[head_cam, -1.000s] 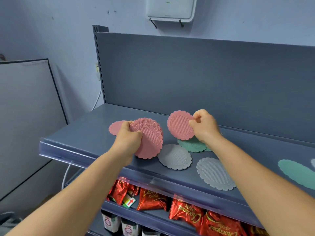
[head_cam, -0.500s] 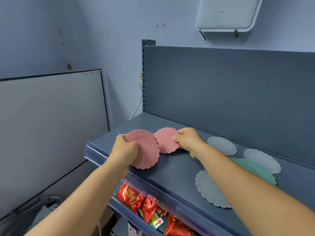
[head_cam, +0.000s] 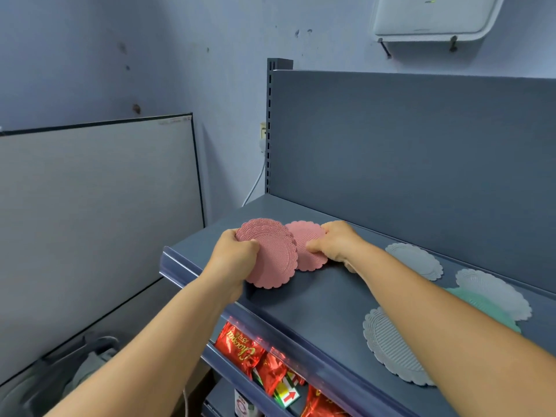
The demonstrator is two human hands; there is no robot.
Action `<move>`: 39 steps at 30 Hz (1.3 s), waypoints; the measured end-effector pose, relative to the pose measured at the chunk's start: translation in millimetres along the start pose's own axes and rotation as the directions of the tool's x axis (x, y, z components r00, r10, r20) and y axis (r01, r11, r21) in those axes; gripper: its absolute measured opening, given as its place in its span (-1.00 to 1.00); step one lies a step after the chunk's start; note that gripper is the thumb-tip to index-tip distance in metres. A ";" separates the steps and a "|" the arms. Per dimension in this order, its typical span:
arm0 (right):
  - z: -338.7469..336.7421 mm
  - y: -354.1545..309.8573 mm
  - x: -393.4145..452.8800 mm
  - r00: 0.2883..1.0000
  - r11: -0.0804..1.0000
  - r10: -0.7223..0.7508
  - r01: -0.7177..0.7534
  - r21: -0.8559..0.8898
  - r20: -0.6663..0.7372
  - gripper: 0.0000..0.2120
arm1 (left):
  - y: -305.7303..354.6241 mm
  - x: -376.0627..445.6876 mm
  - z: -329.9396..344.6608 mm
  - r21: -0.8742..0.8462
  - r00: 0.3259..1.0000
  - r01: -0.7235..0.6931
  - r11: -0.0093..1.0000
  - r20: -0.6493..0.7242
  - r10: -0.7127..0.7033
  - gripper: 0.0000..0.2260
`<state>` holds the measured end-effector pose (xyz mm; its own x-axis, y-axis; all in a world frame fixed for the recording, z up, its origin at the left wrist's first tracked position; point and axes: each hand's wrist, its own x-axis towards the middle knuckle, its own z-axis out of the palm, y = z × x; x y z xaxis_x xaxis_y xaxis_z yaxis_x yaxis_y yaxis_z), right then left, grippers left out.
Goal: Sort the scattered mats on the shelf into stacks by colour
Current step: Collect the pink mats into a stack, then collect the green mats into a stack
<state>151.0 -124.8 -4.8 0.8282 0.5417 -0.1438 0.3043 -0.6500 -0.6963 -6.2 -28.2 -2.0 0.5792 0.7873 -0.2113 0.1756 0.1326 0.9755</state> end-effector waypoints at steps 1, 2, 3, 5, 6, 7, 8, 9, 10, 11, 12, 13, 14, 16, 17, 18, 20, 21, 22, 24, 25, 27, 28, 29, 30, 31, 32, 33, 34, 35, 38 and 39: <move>-1.6 2.4 -2.2 1.000 0.996 0.000 0.000 0.088 0.001 -0.77 | 1.3 -0.4 2.0 -0.024 1.000 0.006 1.000 0.017 -0.005 -0.76; -3.9 4.7 -5.9 1.000 0.985 0.004 -0.005 0.175 0.005 -0.78 | 2.1 -0.9 4.8 -0.051 0.999 0.010 0.999 0.041 -0.008 -0.77; -7.5 5.2 -12.3 1.000 0.965 0.016 -0.020 0.262 0.017 -0.76 | 3.6 -2.2 8.0 -0.081 0.997 0.014 0.997 0.072 -0.009 -0.78; -16.9 7.0 -26.9 0.998 0.894 0.040 -0.055 0.444 0.043 -0.73 | 5.9 -6.6 17.4 -0.143 0.990 0.025 0.989 0.142 -0.004 -0.79; -22.3 8.9 -35.6 0.998 0.854 0.046 -0.067 0.517 0.054 -0.73 | 7.0 -9.3 23.5 -0.164 0.985 0.026 0.986 0.173 0.003 -0.79; -28.4 11.0 -45.7 0.997 0.821 0.051 -0.074 0.566 0.055 -0.73 | 8.2 -12.6 30.4 -0.172 0.980 0.022 0.985 0.200 0.013 -0.79; -34.4 13.8 -55.7 0.998 0.797 0.055 -0.070 0.600 0.044 -0.73 | 9.0 -15.8 38.2 -0.170 0.975 0.009 0.985 0.219 0.029 -0.80; -40.5 18.1 -64.9 0.997 0.779 0.066 -0.069 0.624 0.027 -0.73 | 10.2 -20.4 46.6 -0.163 0.970 -0.005 0.987 0.238 0.044 -0.80; -46.1 23.5 -73.3 0.997 0.761 0.082 -0.065 0.646 0.004 -0.73 | 11.2 -25.6 55.3 -0.152 0.963 -0.019 0.988 0.261 0.058 -0.81; -51.4 29.4 -81.6 0.995 0.742 0.103 -0.065 0.667 -0.018 -0.72 | 11.9 -31.2 64.2 -0.140 0.954 -0.026 0.990 0.293 0.067 -0.81; -56.7 35.3 -90.4 0.992 0.719 0.124 -0.063 0.692 -0.038 -0.70 | 11.5 -36.3 74.1 -0.128 0.942 -0.029 0.991 0.328 0.070 -0.81; -61.8 41.7 -99.5 0.988 0.695 0.142 -0.063 0.716 -0.051 -0.68 | 11.5 -43.7 84.1 -0.115 0.927 -0.028 0.993 0.370 0.068 -0.82; -67.1 48.2 -108.5 0.986 0.675 0.152 -0.060 0.735 -0.060 -0.65 | 10.4 -51.1 94.5 -0.102 0.909 -0.027 0.994 0.411 0.066 -0.82; -78.1 63.8 -125.0 0.985 0.661 0.155 -0.049 0.749 -0.073 -0.60 | 7.8 -68.8 115.9 -0.093 0.878 -0.027 0.995 0.475 0.068 -0.79; -83.4 72.6 -133.3 0.984 0.664 0.155 -0.042 0.747 -0.082 -0.60 | 6.3 -77.7 126.6 -0.091 0.866 -0.034 0.995 0.494 0.075 -0.73; -88.4 81.8 -142.3 0.983 0.660 0.160 -0.036 0.750 -0.094 -0.62 | 4.3 -85.5 137.5 -0.082 0.857 -0.046 0.996 0.510 0.082 -0.64; -98.8 101.8 -159.5 0.975 0.638 0.183 -0.019 0.770 -0.127 -0.64 | 1.0 -102.4 157.2 -0.045 0.827 -0.081 0.996 0.555 0.093 -0.56; -104.6 111.6 -168.2 0.970 0.629 0.195 -0.009 0.777 -0.147 -0.65 | -0.3 -110.9 166.4 -0.018 0.804 -0.103 0.995 0.588 0.094 -0.61; -111.0 121.6 -177.8 0.964 0.623 0.207 0.001 0.783 -0.166 -0.65 | -1.5 -120.5 176.4 0.012 0.779 -0.120 0.993 0.622 0.086 -0.69; -123.0 140.6 -196.1 0.952 0.630 0.232 0.007 0.776 -0.197 -0.59 | -2.8 -140.5 195.4 0.052 0.734 -0.142 0.988 0.675 0.070 -0.74; -129.3 151.5 -205.1 0.943 0.641 0.253 0.006 0.767 -0.219 -0.56 | -3.8 -152.3 205.6 0.057 0.708 -0.152 0.987 0.703 0.068 -0.74; -141.9 174.2 -224.3 0.914 0.669 0.298 0.005 0.743 -0.275 -0.53 | -6.8 -177.3 227.0 0.079 0.650 -0.180 0.981 0.758 0.058 -0.72; -150.1 187.9 -236.1 0.891 0.681 0.330 0.005 0.732 -0.313 -0.53 | -9.2 -192.2 239.0 0.095 0.621 -0.203 0.975 0.782 0.053 -0.69; -157.0 199.7 -245.8 0.864 0.691 0.365 -0.003 0.723 -0.346 -0.54 | -11.4 -205.3 247.6 0.103 0.596 -0.225 0.969 0.801 0.054 -0.65; -164.0 210.3 -255.6 0.836 0.695 0.402 -0.013 0.719 -0.374 -0.56 | -14.2 -217.8 256.2 0.108 0.575 -0.239 0.965 0.817 0.051 -0.61; -172.7 222.2 -267.4 0.807 0.700 0.435 -0.025 0.714 -0.399 -0.58 | -18.5 -231.5 266.9 0.111 0.560 -0.247 0.963 0.827 0.048 -0.56; -181.5 233.8 -279.2 0.785 0.709 0.455 -0.033 0.705 -0.421 -0.59 | -22.8 -243.7 278.4 0.119 0.558 -0.243 0.963 0.829 0.039 -0.52; -191.0 245.7 -291.8 0.769 0.722 0.465 -0.042 0.691 -0.439 -0.60 | -27.5 -255.9 290.2 0.130 0.560 -0.237 0.963 0.828 0.027 -0.50; -200.5 257.6 -304.6 0.758 0.737 0.469 -0.053 0.674 -0.453 -0.62 | -31.2 -270.0 301.6 0.138 0.558 -0.235 0.962 0.830 0.017 -0.52; -210.0 269.4 -317.2 0.748 0.752 0.469 -0.060 0.656 -0.469 -0.63 | -35.3 -284.0 312.7 0.142 0.552 -0.242 0.960 0.834 0.016 -0.58; -236.9 307.0 -353.3 0.708 0.786 0.479 -0.083 0.613 -0.518 -0.64 | -49.2 -325.5 348.1 0.146 0.543 -0.290 0.946 0.839 0.036 -0.61; -244.8 318.8 -364.2 0.693 0.791 0.490 -0.098 0.603 -0.530 -0.63 | -53.3 -339.5 359.6 0.145 0.543 -0.322 0.936 0.838 0.057 -0.59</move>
<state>61.7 -659.8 -2.3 0.9719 -0.2251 -0.0682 -0.1244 -0.2460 -0.9612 74.1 -519.1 -4.3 0.9914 -0.0699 -0.1103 0.0929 -0.2164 0.9719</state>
